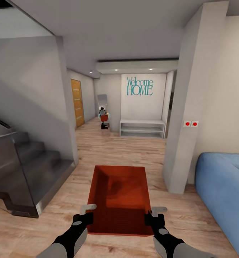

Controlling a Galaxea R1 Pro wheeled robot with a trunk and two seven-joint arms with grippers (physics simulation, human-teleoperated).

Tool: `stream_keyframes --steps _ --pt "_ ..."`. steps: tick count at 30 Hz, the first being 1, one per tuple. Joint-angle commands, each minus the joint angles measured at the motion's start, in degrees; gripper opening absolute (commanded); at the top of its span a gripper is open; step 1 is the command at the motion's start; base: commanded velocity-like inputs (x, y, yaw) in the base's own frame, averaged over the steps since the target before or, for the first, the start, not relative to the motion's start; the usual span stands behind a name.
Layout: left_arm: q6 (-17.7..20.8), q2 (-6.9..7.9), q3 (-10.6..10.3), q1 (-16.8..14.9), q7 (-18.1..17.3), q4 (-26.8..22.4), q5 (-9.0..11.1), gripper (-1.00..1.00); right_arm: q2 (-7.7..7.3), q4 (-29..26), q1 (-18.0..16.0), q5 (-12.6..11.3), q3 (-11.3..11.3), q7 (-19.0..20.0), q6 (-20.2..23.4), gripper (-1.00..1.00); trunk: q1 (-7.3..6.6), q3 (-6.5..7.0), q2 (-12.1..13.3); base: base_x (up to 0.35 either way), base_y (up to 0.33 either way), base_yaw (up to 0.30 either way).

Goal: Move the two storage containers from the living room to the garage. In the garage, place one container on the floor and stack the other container on top of it (either order is fine).

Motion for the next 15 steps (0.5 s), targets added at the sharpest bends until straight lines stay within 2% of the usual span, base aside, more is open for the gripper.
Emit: stream_keyframes --steps 1,15 --pt "-2.09 0.97 2.4 -0.08 0.76 -0.52 -0.99 -1.0 0.01 0.09 -0.01 -0.43 -2.6 0.03 -0.07 -1.0 0.04 -0.09 -0.06 0.322 0.0 0.0" --pt "-2.09 0.97 2.4 -0.06 0.76 -0.52 -1.0 -1.0 0.01 0.07 -0.05 -0.43 -2.65 0.02 -0.07 -1.0 0.04 -0.09 -0.06 0.322 0.0 0.0"
